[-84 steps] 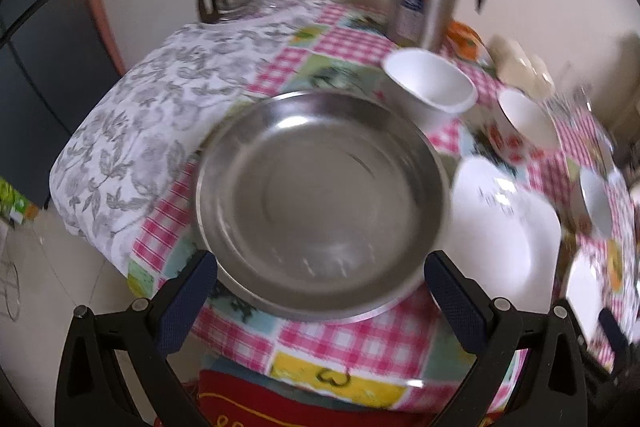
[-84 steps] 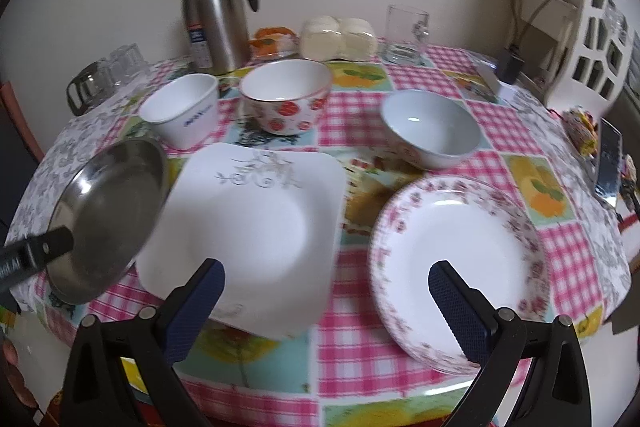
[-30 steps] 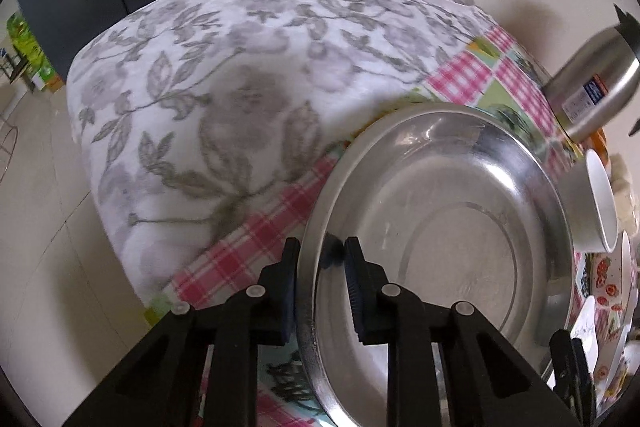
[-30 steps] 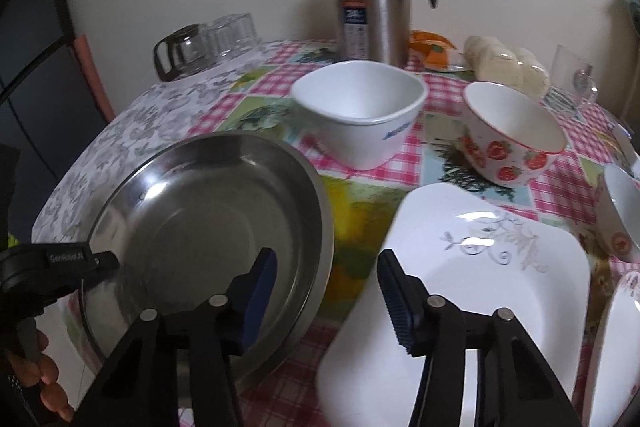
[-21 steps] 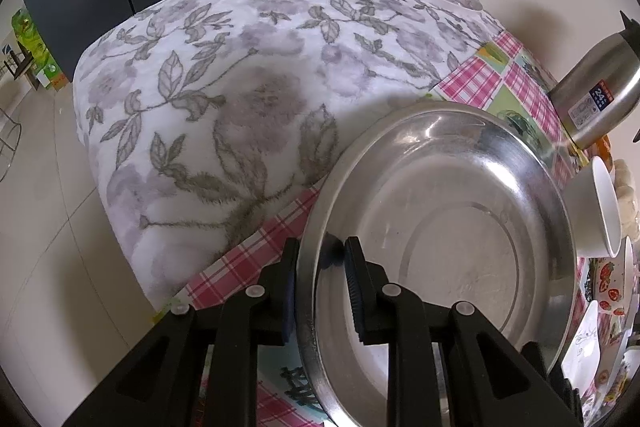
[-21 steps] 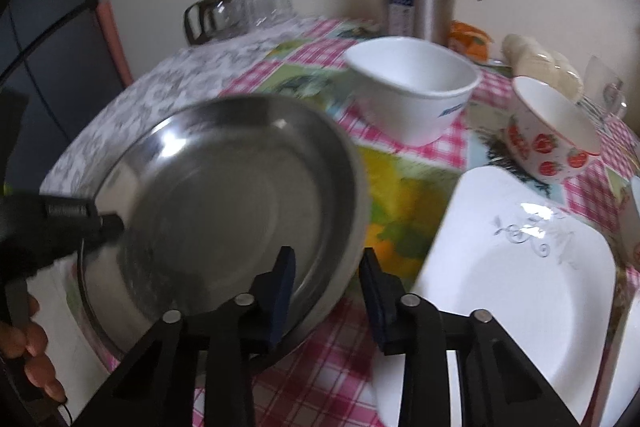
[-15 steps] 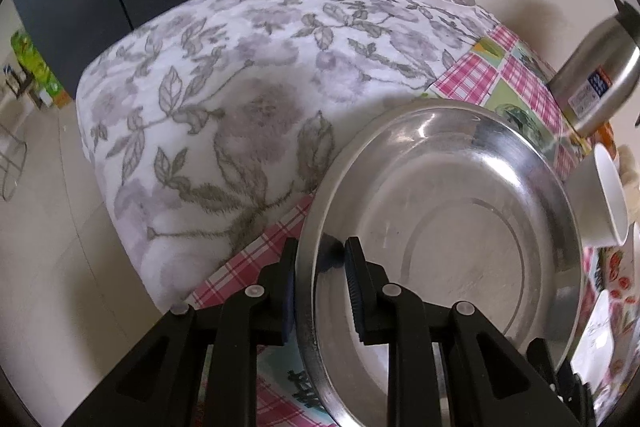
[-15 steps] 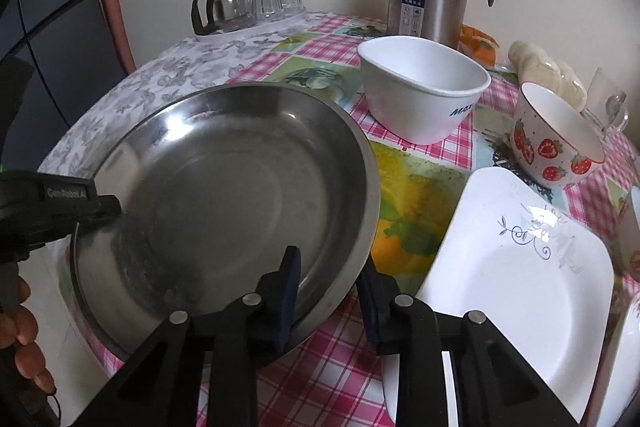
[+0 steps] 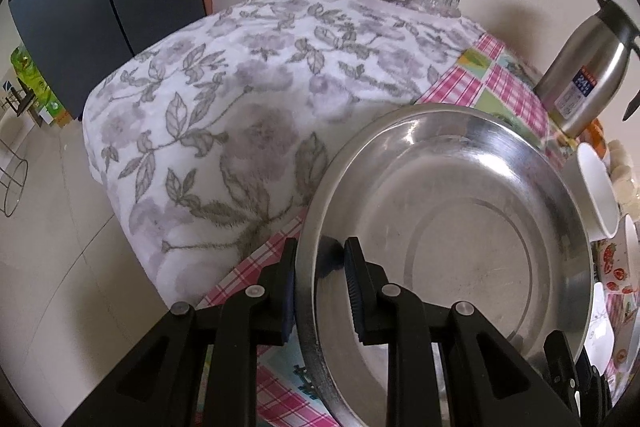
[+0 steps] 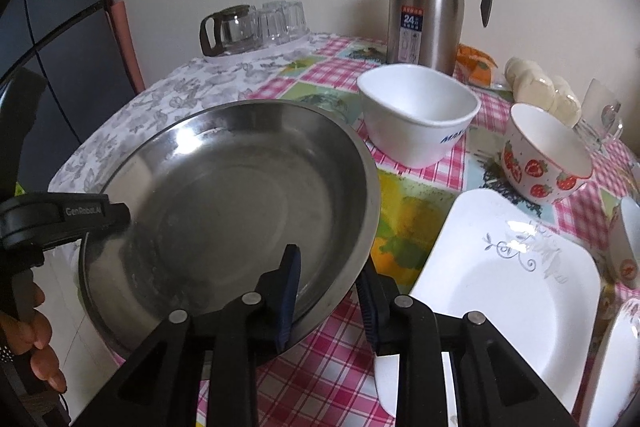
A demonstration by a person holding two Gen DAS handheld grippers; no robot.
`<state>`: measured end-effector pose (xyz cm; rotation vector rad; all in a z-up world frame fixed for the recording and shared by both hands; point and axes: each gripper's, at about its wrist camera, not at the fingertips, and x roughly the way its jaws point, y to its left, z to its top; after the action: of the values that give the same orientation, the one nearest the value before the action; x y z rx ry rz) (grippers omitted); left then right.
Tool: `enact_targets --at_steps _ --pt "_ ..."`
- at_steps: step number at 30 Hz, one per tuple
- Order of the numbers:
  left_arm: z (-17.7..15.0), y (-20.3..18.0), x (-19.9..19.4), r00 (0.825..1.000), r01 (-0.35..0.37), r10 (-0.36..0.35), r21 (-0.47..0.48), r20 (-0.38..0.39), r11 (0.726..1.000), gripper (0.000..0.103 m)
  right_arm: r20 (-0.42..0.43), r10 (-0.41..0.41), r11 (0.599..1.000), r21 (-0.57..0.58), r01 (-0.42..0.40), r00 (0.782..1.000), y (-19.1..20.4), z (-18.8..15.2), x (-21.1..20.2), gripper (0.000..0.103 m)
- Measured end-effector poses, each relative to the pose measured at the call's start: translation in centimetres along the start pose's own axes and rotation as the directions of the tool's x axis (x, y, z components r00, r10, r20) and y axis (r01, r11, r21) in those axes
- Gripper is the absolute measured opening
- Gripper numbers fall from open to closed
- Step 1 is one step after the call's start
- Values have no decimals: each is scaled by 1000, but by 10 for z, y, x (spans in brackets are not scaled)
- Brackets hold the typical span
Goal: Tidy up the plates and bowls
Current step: 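Lift the steel basin with the left tool and carry it over the table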
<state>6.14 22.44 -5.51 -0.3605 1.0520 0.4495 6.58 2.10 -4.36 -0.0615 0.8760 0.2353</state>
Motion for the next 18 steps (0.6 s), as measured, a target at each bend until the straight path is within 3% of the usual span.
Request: enact_targets --at_steps 12,18 --pt "-1 -18 -45 992 63 -66 26 112 998 23 95 -26 1000 -4 26 995 -13 10 -39 29" --pt "-10 -35 -54 989 90 -96 56 114 994 23 125 -43 999 7 43 991 -30 9 -59 29"
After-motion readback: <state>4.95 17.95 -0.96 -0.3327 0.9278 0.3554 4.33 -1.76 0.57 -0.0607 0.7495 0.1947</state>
